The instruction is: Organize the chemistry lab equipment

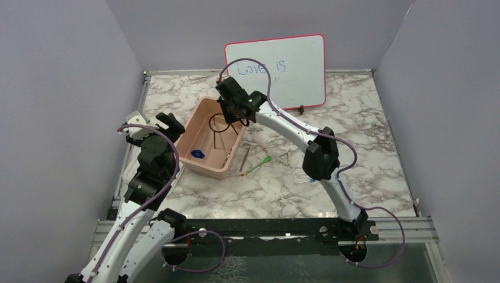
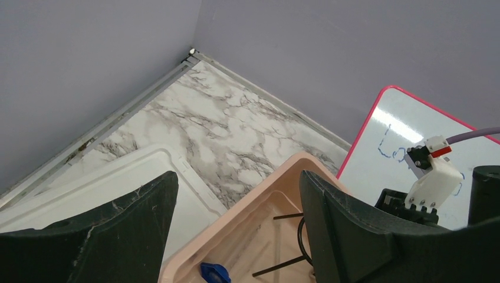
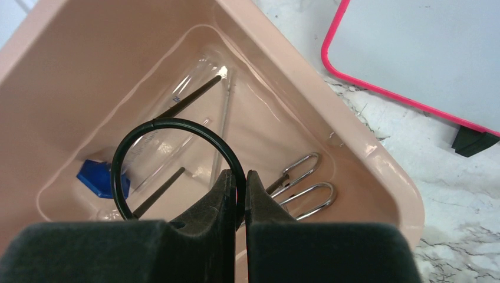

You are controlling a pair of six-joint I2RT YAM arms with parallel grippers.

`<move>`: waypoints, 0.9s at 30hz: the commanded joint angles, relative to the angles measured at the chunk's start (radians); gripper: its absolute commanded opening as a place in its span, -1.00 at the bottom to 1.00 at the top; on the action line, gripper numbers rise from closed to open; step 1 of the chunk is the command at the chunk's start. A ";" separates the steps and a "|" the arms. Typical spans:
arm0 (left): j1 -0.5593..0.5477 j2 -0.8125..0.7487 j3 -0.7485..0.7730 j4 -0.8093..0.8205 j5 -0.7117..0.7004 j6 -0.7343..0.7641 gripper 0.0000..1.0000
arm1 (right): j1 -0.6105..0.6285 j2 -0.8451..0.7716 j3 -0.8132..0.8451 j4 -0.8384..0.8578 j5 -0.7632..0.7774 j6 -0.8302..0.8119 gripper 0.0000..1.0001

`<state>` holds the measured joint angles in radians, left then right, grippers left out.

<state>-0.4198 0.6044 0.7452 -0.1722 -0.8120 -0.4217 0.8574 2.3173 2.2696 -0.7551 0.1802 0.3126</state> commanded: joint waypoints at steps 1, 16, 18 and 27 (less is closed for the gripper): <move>0.007 0.004 -0.003 0.028 0.019 0.009 0.56 | -0.002 0.046 0.040 -0.008 0.064 0.007 -0.80; 0.012 0.017 0.002 0.029 0.055 0.009 0.57 | -0.003 -0.049 0.045 0.039 0.025 0.033 -0.10; 0.013 0.021 0.003 0.030 0.063 0.010 0.58 | -0.002 -0.077 0.040 0.044 0.027 0.035 -0.09; 0.019 0.081 0.015 0.062 0.179 0.050 0.70 | -0.007 -0.354 -0.257 0.190 0.017 0.062 -0.07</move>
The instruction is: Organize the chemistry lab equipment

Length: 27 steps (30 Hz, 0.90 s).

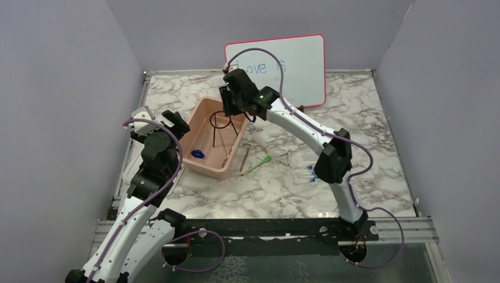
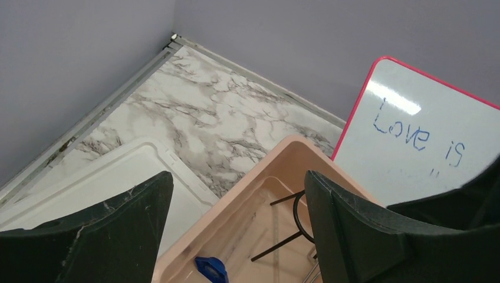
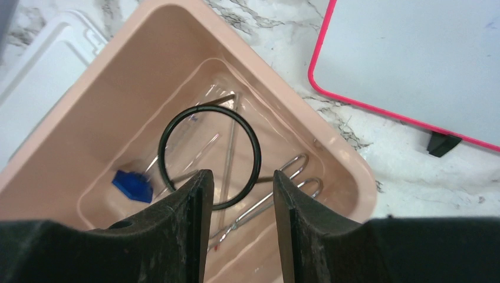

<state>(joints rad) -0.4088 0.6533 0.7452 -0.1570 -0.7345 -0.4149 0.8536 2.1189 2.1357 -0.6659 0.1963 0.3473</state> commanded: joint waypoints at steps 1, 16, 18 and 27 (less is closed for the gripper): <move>0.008 0.044 0.018 0.055 0.131 0.053 0.71 | -0.006 -0.200 -0.179 0.117 0.010 0.035 -0.07; 0.009 0.227 0.108 0.135 0.703 0.116 0.97 | -0.087 -0.654 -0.988 0.200 0.037 0.183 0.16; 0.008 0.235 0.115 0.133 0.724 0.081 0.97 | -0.088 -0.632 -1.034 0.223 -0.008 0.188 0.18; 0.008 0.255 0.133 0.100 0.805 -0.008 0.97 | -0.090 -0.426 -0.992 0.304 0.019 0.074 0.18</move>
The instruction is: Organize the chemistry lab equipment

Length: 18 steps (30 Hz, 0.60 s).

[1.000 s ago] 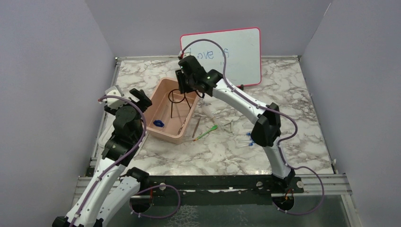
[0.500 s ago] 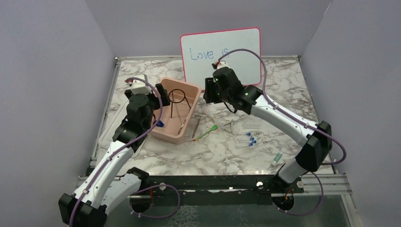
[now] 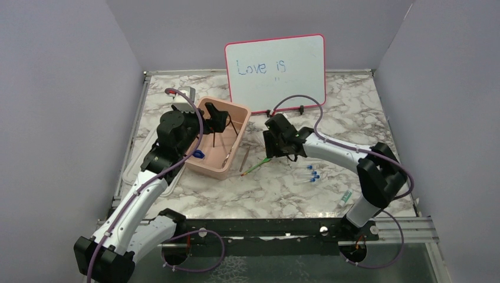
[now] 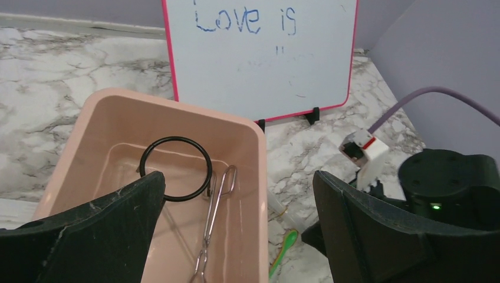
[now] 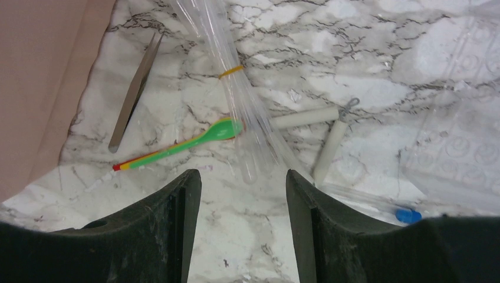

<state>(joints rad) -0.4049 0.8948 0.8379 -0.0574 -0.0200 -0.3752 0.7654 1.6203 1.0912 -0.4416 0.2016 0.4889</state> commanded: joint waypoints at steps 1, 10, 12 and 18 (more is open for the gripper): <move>0.005 0.019 0.045 -0.006 0.100 -0.049 0.97 | -0.002 0.096 0.068 0.082 0.031 -0.085 0.19; 0.005 0.051 0.076 -0.031 0.103 -0.056 0.97 | -0.020 0.246 0.134 0.144 0.013 -0.221 0.08; 0.005 0.053 0.081 -0.037 0.102 -0.056 0.97 | -0.030 0.262 0.134 0.167 -0.020 -0.261 0.05; 0.005 0.060 0.097 -0.065 0.104 -0.065 0.97 | -0.070 0.294 0.152 0.169 -0.131 -0.301 -0.13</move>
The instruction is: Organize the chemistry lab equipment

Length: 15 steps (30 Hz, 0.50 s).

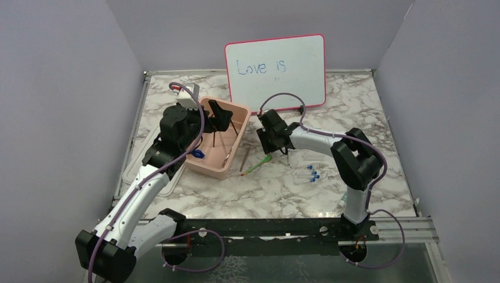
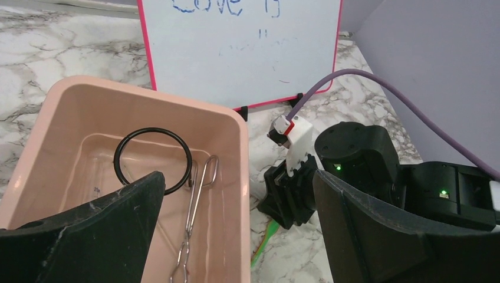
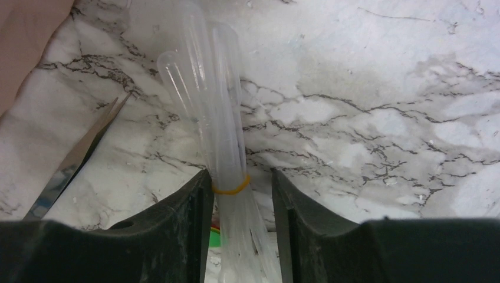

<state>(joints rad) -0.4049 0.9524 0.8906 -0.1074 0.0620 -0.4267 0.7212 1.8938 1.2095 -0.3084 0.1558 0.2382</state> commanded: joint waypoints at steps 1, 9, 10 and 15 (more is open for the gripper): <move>0.005 0.003 0.047 -0.017 0.024 -0.019 0.97 | -0.032 0.018 0.030 0.039 -0.092 -0.047 -0.20; 0.005 0.015 0.067 -0.011 0.056 -0.073 0.97 | -0.041 -0.093 -0.025 0.107 -0.108 0.004 -0.45; 0.005 0.018 0.069 -0.012 0.062 -0.084 0.97 | -0.042 -0.115 -0.034 0.114 -0.106 0.015 -0.46; 0.006 0.029 0.079 -0.020 0.099 -0.137 0.97 | -0.043 -0.263 -0.093 0.146 -0.101 0.074 -0.48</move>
<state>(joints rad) -0.4049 0.9737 0.9276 -0.1219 0.1028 -0.5022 0.6796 1.7668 1.1530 -0.2344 0.0681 0.2527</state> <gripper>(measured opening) 0.985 0.273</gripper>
